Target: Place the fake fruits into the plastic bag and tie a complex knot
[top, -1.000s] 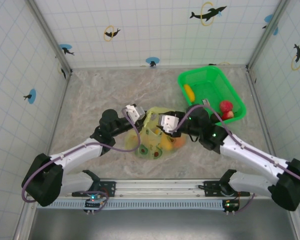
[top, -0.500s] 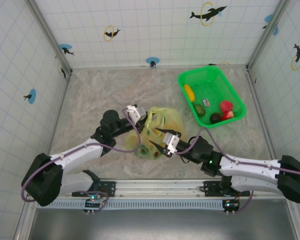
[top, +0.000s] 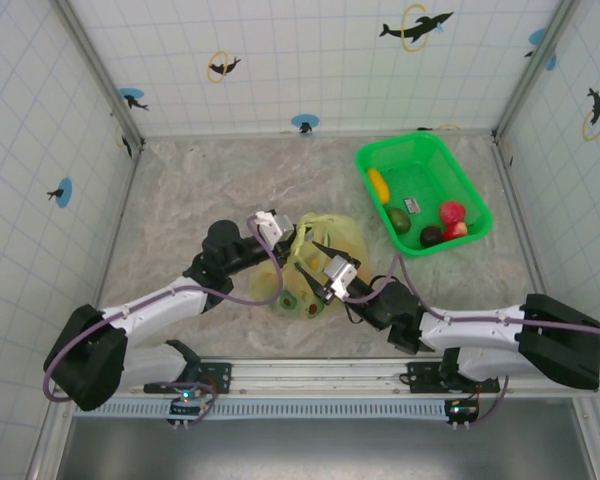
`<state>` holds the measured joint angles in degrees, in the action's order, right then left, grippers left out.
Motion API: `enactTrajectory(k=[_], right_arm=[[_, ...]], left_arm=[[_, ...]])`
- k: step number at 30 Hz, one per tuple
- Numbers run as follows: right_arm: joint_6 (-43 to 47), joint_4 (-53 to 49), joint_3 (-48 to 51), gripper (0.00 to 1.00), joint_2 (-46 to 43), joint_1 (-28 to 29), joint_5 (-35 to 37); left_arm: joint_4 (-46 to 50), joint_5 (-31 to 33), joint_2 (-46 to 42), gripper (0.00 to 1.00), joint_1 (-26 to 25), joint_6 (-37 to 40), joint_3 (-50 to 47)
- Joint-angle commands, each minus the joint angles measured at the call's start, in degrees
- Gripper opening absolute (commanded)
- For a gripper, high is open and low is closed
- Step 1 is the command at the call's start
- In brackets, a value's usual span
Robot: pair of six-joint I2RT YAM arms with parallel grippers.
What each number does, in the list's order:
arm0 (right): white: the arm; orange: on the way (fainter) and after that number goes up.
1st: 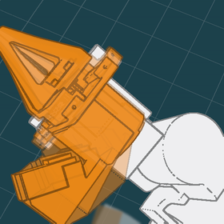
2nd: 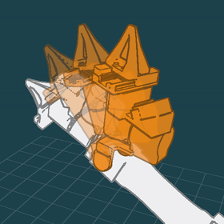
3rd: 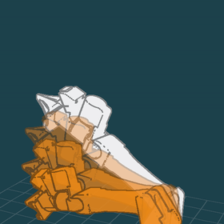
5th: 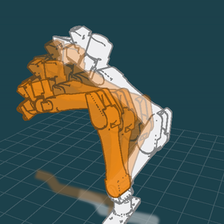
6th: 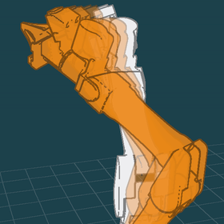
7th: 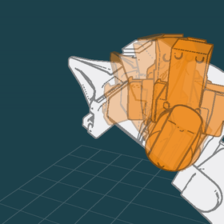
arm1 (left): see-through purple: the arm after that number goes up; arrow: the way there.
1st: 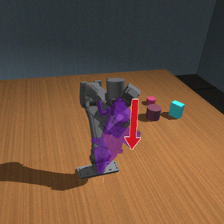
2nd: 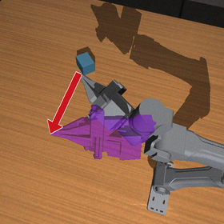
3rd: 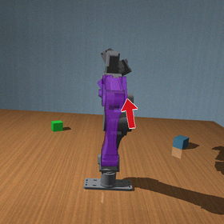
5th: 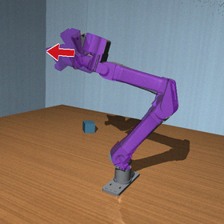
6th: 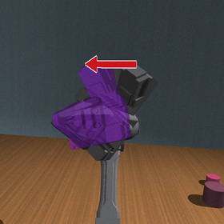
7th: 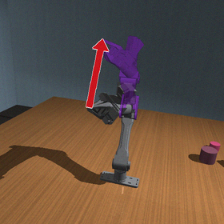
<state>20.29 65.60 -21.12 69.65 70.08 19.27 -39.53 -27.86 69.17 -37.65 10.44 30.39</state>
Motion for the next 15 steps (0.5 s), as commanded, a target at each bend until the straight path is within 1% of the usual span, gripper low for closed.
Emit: enactTrajectory(k=[1, 9, 11, 15], right_arm=[[-1.6, 5.0, -3.2, 0.57, 1.8, 0.3, 1.2], [-1.6, 5.5, -5.7, 0.53, 4.9, 0.2, 1.7], [-1.3, 5.3, -5.9, 0.5, 5.1, 0.2, 2.2], [-1.5, 4.2, -5.9, 0.34, 4.8, -0.1, 2.7]], left_arm=[[-1.1, -0.9, 0.5, 0.0, -0.5, -0.4, -0.1], [-1.2, -1.1, 0.7, 0.0, -0.6, -0.4, 0.0], [-1.2, -1.1, 0.8, 0.0, -0.7, -0.5, 0.0], [-1.3, -1.4, 0.8, 0.0, -0.7, -0.6, -0.1]])
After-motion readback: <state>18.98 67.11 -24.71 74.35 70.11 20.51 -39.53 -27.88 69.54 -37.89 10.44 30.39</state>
